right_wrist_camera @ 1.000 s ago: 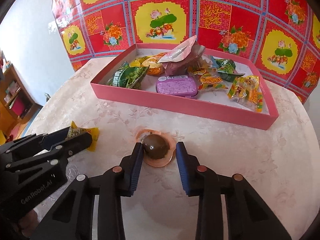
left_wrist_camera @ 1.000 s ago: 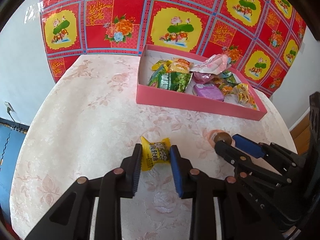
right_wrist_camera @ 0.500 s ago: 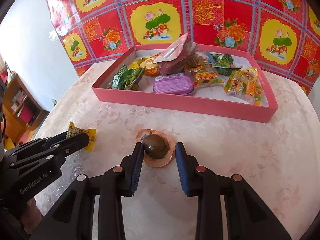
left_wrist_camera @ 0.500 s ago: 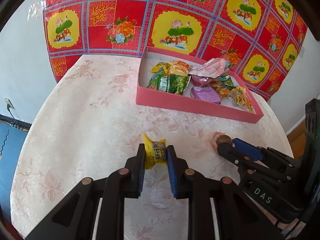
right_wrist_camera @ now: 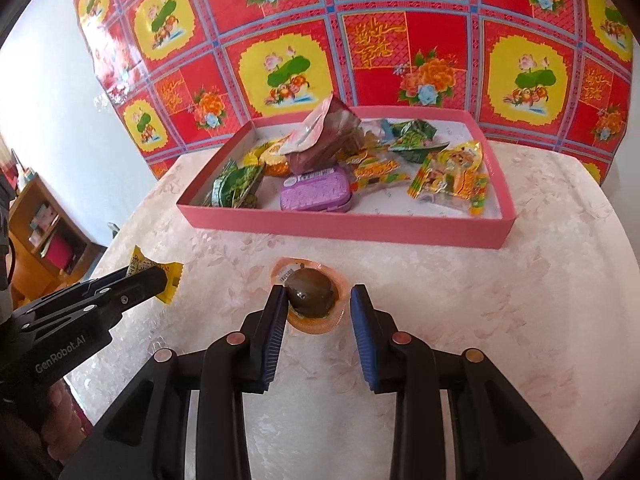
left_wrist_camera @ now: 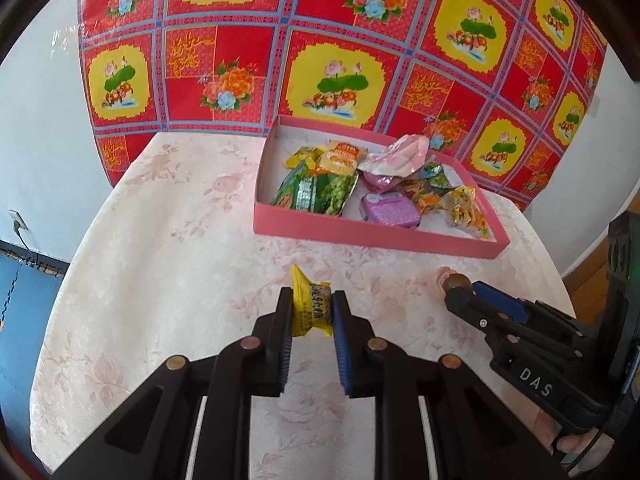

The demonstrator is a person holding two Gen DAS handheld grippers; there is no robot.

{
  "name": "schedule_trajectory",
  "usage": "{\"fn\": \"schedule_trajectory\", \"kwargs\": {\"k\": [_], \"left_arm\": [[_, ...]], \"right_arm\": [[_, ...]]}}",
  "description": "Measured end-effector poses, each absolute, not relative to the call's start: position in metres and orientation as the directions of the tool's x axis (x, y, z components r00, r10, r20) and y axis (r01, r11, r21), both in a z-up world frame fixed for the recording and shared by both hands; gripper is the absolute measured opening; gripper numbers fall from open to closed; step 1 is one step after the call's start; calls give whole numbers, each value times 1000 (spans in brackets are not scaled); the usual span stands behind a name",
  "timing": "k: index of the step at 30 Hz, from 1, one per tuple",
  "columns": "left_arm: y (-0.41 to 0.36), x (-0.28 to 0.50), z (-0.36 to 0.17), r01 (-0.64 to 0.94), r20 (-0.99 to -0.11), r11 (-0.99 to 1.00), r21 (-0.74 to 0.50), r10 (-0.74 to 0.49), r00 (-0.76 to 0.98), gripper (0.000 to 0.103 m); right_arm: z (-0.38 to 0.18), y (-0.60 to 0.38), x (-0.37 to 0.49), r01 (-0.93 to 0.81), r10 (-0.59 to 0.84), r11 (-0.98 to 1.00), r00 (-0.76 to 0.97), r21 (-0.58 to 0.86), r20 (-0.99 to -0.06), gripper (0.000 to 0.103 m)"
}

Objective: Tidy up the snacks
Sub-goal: 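Carry the yellow candy into the tray and release while the right tool drops the chocolate there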

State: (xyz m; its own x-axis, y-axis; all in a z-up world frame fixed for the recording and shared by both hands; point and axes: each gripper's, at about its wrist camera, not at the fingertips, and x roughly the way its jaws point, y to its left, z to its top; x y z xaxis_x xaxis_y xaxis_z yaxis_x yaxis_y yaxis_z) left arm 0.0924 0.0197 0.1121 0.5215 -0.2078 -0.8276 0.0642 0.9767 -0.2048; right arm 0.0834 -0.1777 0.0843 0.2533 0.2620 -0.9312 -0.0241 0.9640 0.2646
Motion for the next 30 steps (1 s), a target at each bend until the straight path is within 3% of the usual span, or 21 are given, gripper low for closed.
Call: {"fn": "schedule_trajectory", "kwargs": {"k": [30], "left_arm": [[-17, 167, 130, 106, -817, 966, -236, -256, 516, 19]], "right_arm": [[88, -225, 137, 61, 231, 964, 301, 261, -925, 33]]}}
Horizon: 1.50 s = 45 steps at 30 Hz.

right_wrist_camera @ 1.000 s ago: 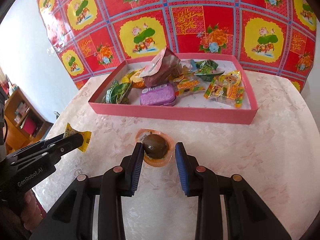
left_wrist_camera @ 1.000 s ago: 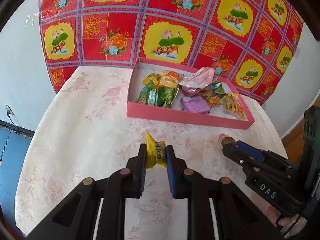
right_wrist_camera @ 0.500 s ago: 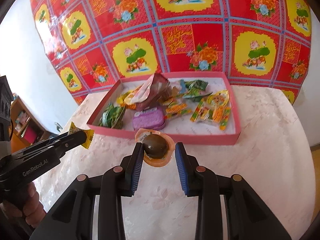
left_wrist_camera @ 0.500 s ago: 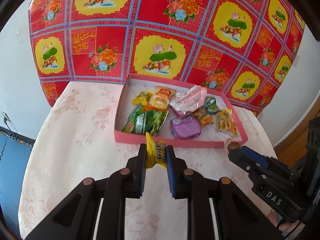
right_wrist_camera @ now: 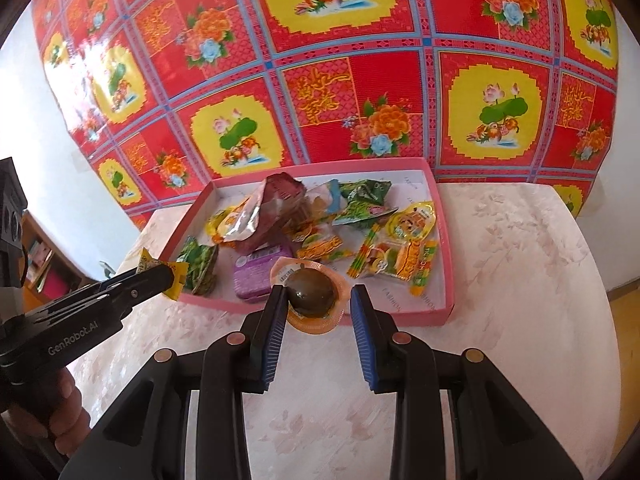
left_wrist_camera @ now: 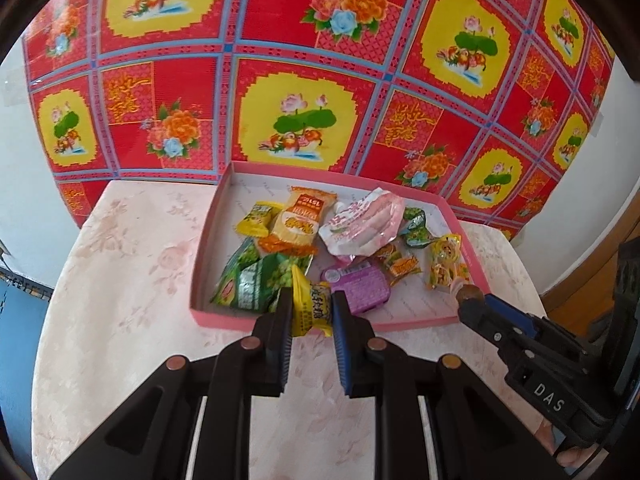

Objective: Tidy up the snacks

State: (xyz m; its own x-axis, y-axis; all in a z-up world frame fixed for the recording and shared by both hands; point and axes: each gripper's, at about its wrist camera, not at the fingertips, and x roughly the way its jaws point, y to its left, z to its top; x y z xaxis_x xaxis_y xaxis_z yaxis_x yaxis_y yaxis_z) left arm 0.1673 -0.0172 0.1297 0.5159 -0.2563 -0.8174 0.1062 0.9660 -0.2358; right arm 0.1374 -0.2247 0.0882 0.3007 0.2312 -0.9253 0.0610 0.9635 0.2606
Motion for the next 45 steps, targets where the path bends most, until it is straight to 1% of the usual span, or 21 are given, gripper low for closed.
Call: {"fn": "schedule_trajectory", "kwargs": {"k": [15, 24, 30, 36, 38, 39, 40, 45], "left_arm": [[-30, 210, 102, 108, -832, 963, -248, -269, 484, 19], [-31, 219, 87, 92, -844, 967, -239, -254, 472, 19], [-29, 222, 87, 89, -847, 966, -245, -257, 466, 20], [-33, 218, 91, 100, -851, 968, -229, -249, 462, 36], [-33, 215, 92, 99, -851, 968, -229, -248, 462, 42], [-33, 214, 94, 95, -852, 969, -226, -244, 464, 46], [-33, 213, 95, 90, -852, 971, -222, -238, 465, 48], [-30, 207, 103, 77, -850, 973, -217, -228, 475, 50]], "right_arm": [[58, -231, 159, 82, 231, 962, 264, 261, -936, 33], [43, -231, 164, 78, 238, 961, 250, 264, -939, 34], [42, -233, 166, 85, 232, 961, 256, 261, -938, 34], [46, -232, 164, 81, 234, 961, 267, 264, -935, 36], [49, -232, 162, 81, 242, 958, 282, 274, -929, 42], [52, -232, 162, 79, 244, 957, 292, 277, -925, 49], [55, -232, 161, 76, 245, 957, 300, 279, -922, 53], [66, -229, 158, 66, 234, 961, 324, 269, -917, 56]]}}
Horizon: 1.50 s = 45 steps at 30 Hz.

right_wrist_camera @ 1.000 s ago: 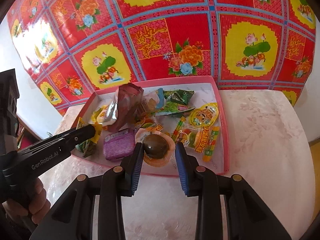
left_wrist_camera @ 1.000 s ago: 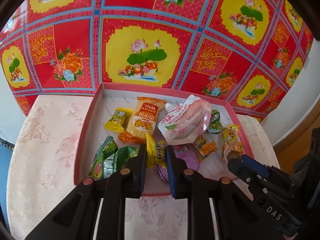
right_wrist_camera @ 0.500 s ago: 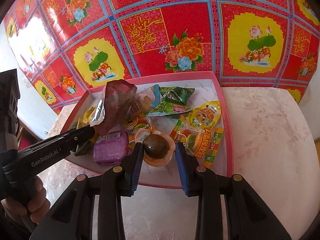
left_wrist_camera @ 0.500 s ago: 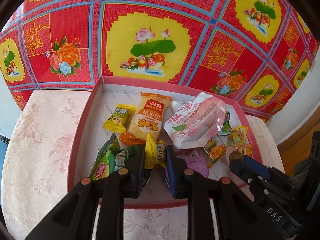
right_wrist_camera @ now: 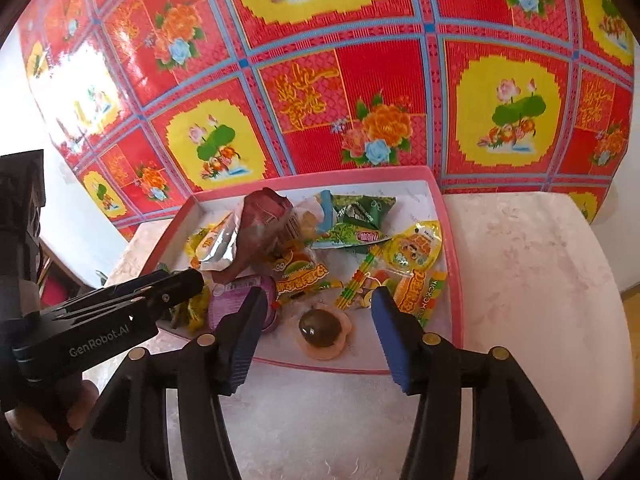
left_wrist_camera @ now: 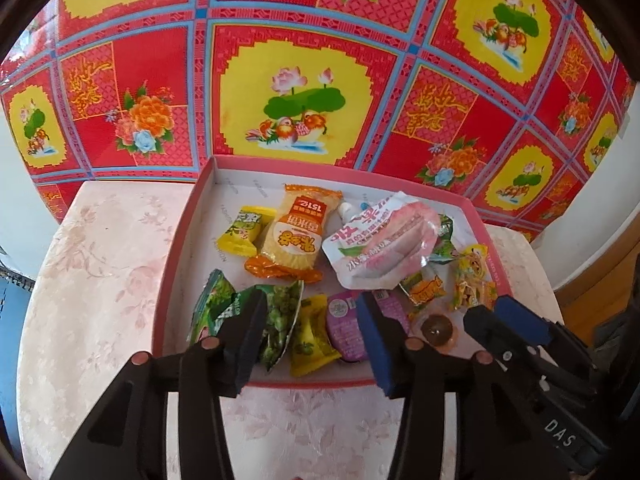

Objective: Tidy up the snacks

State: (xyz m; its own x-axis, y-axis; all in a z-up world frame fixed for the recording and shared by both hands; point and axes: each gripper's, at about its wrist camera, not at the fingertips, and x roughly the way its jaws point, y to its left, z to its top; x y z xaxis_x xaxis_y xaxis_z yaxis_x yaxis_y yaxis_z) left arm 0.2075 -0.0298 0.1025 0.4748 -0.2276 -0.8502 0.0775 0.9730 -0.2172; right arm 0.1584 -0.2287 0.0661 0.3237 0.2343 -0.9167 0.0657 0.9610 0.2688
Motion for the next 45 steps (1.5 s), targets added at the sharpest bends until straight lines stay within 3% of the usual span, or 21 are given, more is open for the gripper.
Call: {"fn": "schedule_trajectory", "kwargs": {"k": [5, 13, 18, 45], "left_arm": [[-27, 197, 111, 75, -841, 975, -208, -217, 495, 57], [-21, 177, 121, 69, -829, 985, -158, -171, 532, 77], [-19, 165, 123, 69, -832, 991, -111, -131, 538, 84], [-20, 127, 81, 34, -906, 996, -85, -91, 413, 84]], "right_arm": [[73, -227, 152, 73, 237, 959, 331, 275, -913, 58], [82, -217, 140, 50, 217, 967, 345, 249, -913, 79], [87, -210, 133, 38, 194, 975, 347, 220, -918, 82], [58, -212, 95, 131, 70, 987, 202, 98, -977, 85]]}}
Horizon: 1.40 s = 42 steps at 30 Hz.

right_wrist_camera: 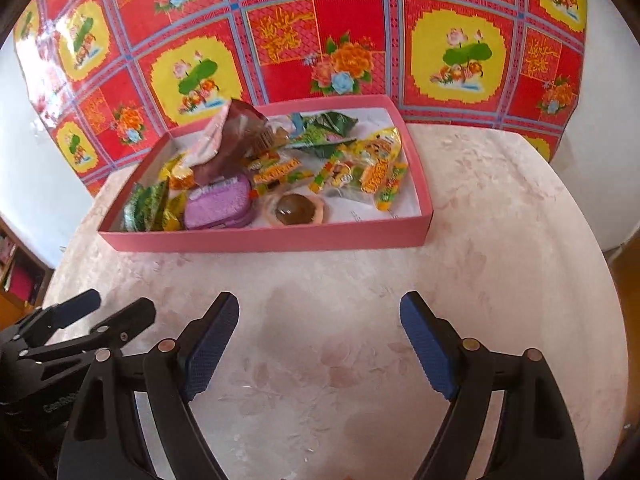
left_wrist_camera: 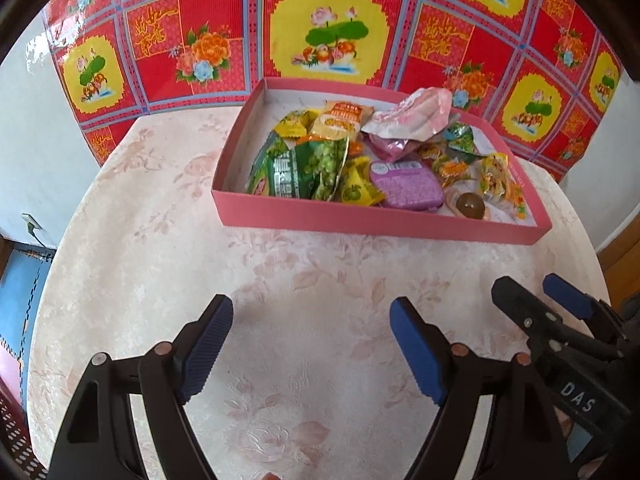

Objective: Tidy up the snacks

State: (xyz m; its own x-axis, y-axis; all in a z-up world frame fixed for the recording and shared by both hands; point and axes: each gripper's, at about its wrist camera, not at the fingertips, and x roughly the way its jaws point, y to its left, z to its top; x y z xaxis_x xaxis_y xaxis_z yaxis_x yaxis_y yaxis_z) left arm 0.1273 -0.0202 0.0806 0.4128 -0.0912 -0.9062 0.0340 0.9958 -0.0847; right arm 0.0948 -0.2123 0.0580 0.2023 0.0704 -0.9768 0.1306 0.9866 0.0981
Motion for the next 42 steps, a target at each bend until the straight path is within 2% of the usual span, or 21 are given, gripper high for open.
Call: {"fn": "schedule_trajectory", "kwargs": {"k": [18, 42], "left_arm": [[-25, 124, 74, 28, -891, 1000, -13, -24, 453, 84], [-25, 121, 73, 36, -875, 999, -11, -26, 484, 85]], "right_arm": [[50, -201, 91, 111, -47, 993, 201, -25, -978, 85], [49, -201, 91, 112, -48, 993, 201, -26, -978, 85]]}}
